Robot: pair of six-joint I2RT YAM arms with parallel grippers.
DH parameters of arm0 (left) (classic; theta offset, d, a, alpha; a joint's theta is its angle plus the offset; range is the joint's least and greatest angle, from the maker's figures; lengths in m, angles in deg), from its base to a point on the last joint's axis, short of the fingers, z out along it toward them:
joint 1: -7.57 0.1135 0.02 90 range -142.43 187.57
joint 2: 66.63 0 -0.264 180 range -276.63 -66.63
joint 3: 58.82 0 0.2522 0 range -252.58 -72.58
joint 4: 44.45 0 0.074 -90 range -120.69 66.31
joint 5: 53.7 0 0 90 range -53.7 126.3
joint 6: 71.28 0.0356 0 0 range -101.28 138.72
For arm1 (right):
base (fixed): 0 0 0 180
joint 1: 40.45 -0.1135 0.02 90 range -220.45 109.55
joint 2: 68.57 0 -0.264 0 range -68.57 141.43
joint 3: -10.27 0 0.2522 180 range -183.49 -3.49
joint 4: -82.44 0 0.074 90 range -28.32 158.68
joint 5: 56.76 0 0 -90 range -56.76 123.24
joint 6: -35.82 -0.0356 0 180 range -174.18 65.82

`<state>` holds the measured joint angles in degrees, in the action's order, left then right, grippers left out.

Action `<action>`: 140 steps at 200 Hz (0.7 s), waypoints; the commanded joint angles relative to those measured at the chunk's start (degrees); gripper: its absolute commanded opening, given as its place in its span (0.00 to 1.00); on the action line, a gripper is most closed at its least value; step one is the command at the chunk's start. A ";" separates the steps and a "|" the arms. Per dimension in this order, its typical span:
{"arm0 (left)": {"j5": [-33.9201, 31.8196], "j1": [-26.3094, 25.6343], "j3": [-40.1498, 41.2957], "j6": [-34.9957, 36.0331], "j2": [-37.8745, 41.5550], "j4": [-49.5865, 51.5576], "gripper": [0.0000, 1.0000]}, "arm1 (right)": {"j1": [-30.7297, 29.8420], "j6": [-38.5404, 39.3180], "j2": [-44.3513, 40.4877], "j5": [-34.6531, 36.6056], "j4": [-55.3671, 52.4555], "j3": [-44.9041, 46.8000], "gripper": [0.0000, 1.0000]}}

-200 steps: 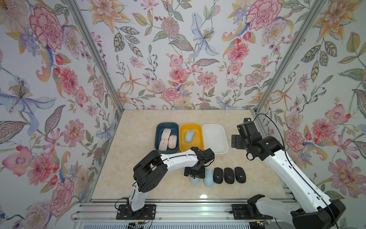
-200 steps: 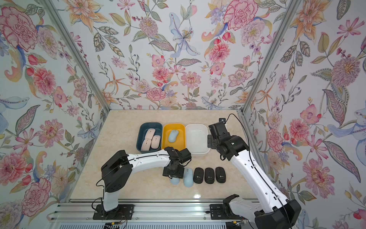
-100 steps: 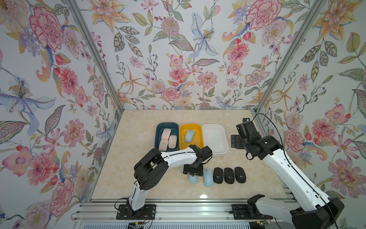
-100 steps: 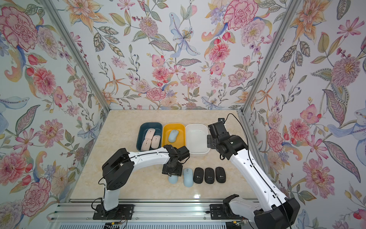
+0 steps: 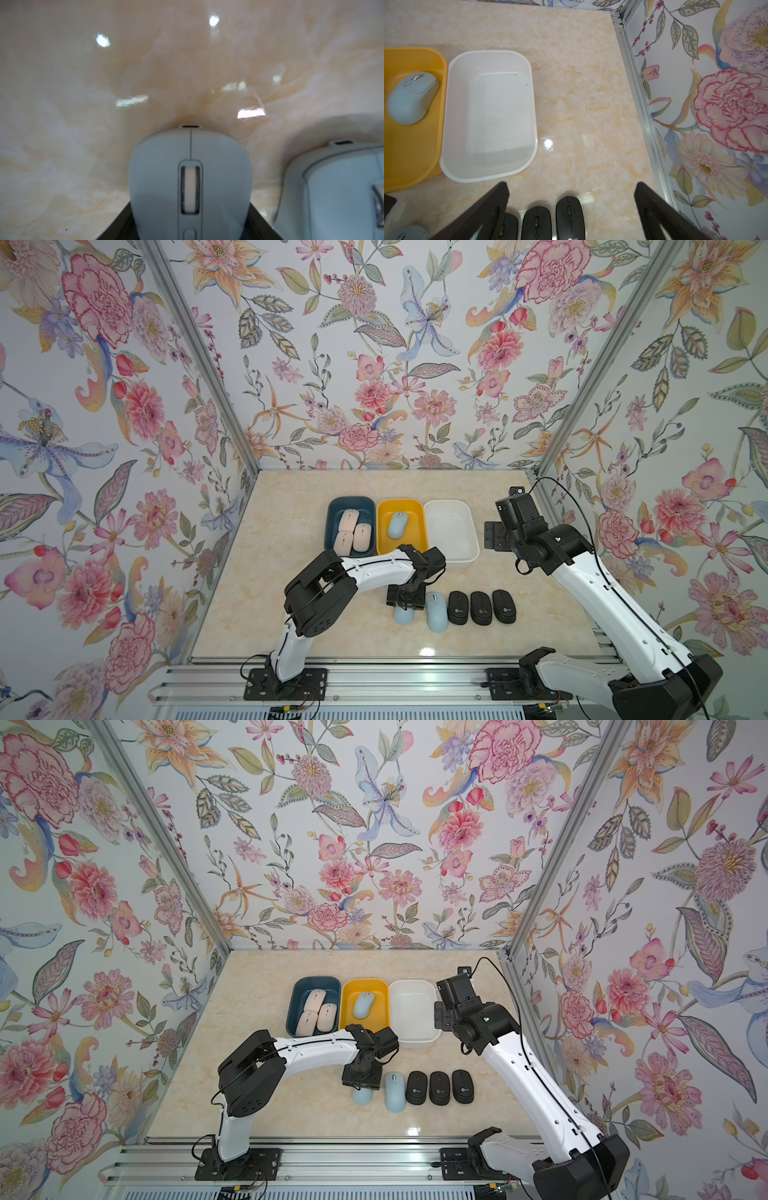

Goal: Place the mice by color into the storage box
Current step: Pick up the mouse from the center of the board.

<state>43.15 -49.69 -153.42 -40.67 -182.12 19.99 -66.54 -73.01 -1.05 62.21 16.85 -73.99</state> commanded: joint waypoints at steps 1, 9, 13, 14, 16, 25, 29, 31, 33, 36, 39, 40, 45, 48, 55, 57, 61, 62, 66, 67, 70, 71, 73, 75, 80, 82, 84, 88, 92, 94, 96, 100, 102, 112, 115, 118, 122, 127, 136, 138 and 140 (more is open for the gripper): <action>-0.54 0.08 1.71 -0.85 2.95 0.98 0.47 | -0.29 0.31 0.12 0.47 0.05 -0.39 0.98; -0.48 0.12 2.06 -1.15 3.91 1.04 0.46 | -0.24 0.29 0.08 0.46 0.09 -0.28 0.98; -0.50 0.10 2.23 -1.36 4.47 1.09 0.46 | -0.30 0.37 0.11 0.47 0.11 -0.21 0.98; -0.56 0.11 2.25 -1.39 4.61 1.13 0.46 | -0.25 0.33 0.13 0.47 0.09 -0.19 0.98; -0.55 0.12 2.33 -1.48 4.86 1.12 0.46 | -0.25 0.30 0.12 0.45 0.14 -0.17 0.98; -0.78 0.13 2.59 -1.89 6.33 1.36 0.46 | -0.25 0.35 0.06 0.40 0.24 -0.08 0.98; -0.95 0.13 2.61 -2.01 6.79 1.59 0.46 | -0.27 0.33 0.04 0.39 0.23 -0.08 0.98; -1.00 0.10 2.55 -2.10 7.12 1.70 0.46 | -0.28 0.30 -0.01 0.38 0.19 -0.08 0.98; -1.13 0.12 2.53 -2.12 7.40 1.77 0.46 | -0.26 0.29 -0.02 0.38 0.23 -0.08 0.98; -1.28 0.08 2.47 -2.20 7.76 2.01 0.46 | -0.28 0.25 -0.02 0.34 0.25 -0.03 0.98; -1.41 0.11 2.32 -2.21 8.15 2.32 0.47 | -0.36 0.30 0.05 0.33 0.24 -0.12 0.98; -1.45 0.16 2.29 -2.21 8.25 2.36 0.46 | -0.36 0.34 0.01 0.32 0.29 -0.10 0.98; -1.65 0.14 1.99 -2.22 8.73 2.81 0.47 | -0.28 0.29 -0.02 0.30 0.29 -0.10 0.98; -1.81 0.23 1.75 -2.22 9.08 3.13 0.47 | -0.24 0.30 0.05 0.23 0.31 -0.08 0.98; -2.16 0.45 0.92 -2.14 9.61 4.02 0.47 | -0.28 0.36 0.06 0.20 0.30 -0.23 0.98; -2.25 0.43 0.67 -2.09 9.78 4.35 0.47 | -0.28 0.37 0.04 0.21 0.26 -0.25 0.98; -2.51 0.50 0.10 -1.98 10.11 4.84 0.47 | -0.26 0.39 0.08 0.14 0.35 -0.32 0.98; -2.62 0.53 0.00 -1.96 10.24 4.94 0.47 | -0.28 0.38 0.11 0.19 0.33 -0.38 0.98; -2.85 0.70 -0.72 -1.87 10.52 5.41 0.47 | -0.28 0.38 0.13 0.21 0.39 -0.51 0.98; -2.87 0.76 -0.90 -1.82 10.53 5.54 0.47 | -0.28 0.42 0.14 0.16 0.36 -0.51 0.98; -3.06 0.86 -1.50 -1.70 10.71 5.82 0.47 | -0.26 0.47 0.07 0.20 0.36 -0.59 0.98; -3.07 0.89 -1.69 -1.65 10.80 5.92 0.47 | -0.27 0.51 0.07 0.21 0.39 -0.64 0.98; -3.16 0.97 -2.04 -1.61 10.91 6.12 0.47 | -0.34 0.54 0.06 0.21 0.39 -0.72 0.98; -3.27 1.11 -2.46 -1.54 11.07 6.33 0.47 | -0.25 0.63 0.06 0.21 0.34 -0.77 0.98; -3.38 1.31 -3.46 -1.36 11.26 6.87 0.47 | -0.28 0.69 0.06 0.21 0.30 -0.94 0.98; -3.44 1.45 -3.87 -1.32 11.33 7.06 0.47 | -0.26 0.74 0.06 0.21 0.30 -1.08 0.98; -3.52 1.62 -4.37 -1.18 11.44 7.24 0.47 | -0.28 0.77 0.06 0.21 0.28 -1.19 0.98; -3.65 1.84 -5.37 -0.96 11.56 7.49 0.47 | -0.28 0.81 0.07 0.21 0.21 -1.37 0.98; -3.86 2.10 -6.35 -0.71 11.55 8.01 0.47 | -0.29 0.91 0.09 0.21 0.17 -1.63 0.98; -3.93 2.29 -6.83 -0.59 11.58 8.14 0.47 | -0.26 0.92 0.07 0.21 0.16 -1.70 0.98; -4.06 2.38 -7.35 -0.45 11.55 8.30 0.47 | -0.28 0.93 0.06 0.21 0.16 -1.89 0.98; -4.27 2.75 -8.42 -0.18 11.47 8.73 0.47 | -0.24 0.92 0.08 0.14 0.09 -2.11 0.98; -4.34 2.93 -9.04 0.01 11.39 9.02 0.47 | -0.23 0.95 0.11 0.10 0.03 -2.17 0.98; -4.95 3.73 -12.10 1.17 10.68 10.07 0.48 | -0.26 0.99 0.12 -0.04 -0.10 -2.78 0.98; -5.07 4.06 -13.18 1.59 10.34 10.37 0.48 | -0.26 0.99 0.12 -0.08 -0.03 -2.99 0.98; -5.31 4.33 -14.33 1.96 9.97 10.71 0.48 | -0.27 1.04 0.08 -0.13 -0.09 -3.13 0.98; -5.43 4.92 -15.73 2.45 9.33 11.27 0.48 | -0.23 1.06 0.07 -0.14 -0.12 -3.39 0.98; -5.66 5.55 -17.42 3.13 8.58 11.90 0.48 | -0.21 1.05 0.06 -0.23 -0.11 -3.70 0.98; -5.77 6.68 -20.76 4.35 6.98 12.94 0.48 | -0.20 1.05 0.19 -0.38 -0.11 -4.39 0.98; -5.79 7.02 -21.22 4.65 6.53 13.11 0.48 | -0.20 1.07 0.18 -0.40 -0.11 -4.56 0.98; -5.84 7.28 -22.07 4.93 6.22 13.37 0.48 | -0.24 1.05 0.16 -0.38 -0.20 -4.71 0.98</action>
<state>40.27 -45.58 -168.20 -39.71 -173.20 28.79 -66.54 -72.73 -1.05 62.17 17.07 -75.83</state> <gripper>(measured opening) 0.608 0.982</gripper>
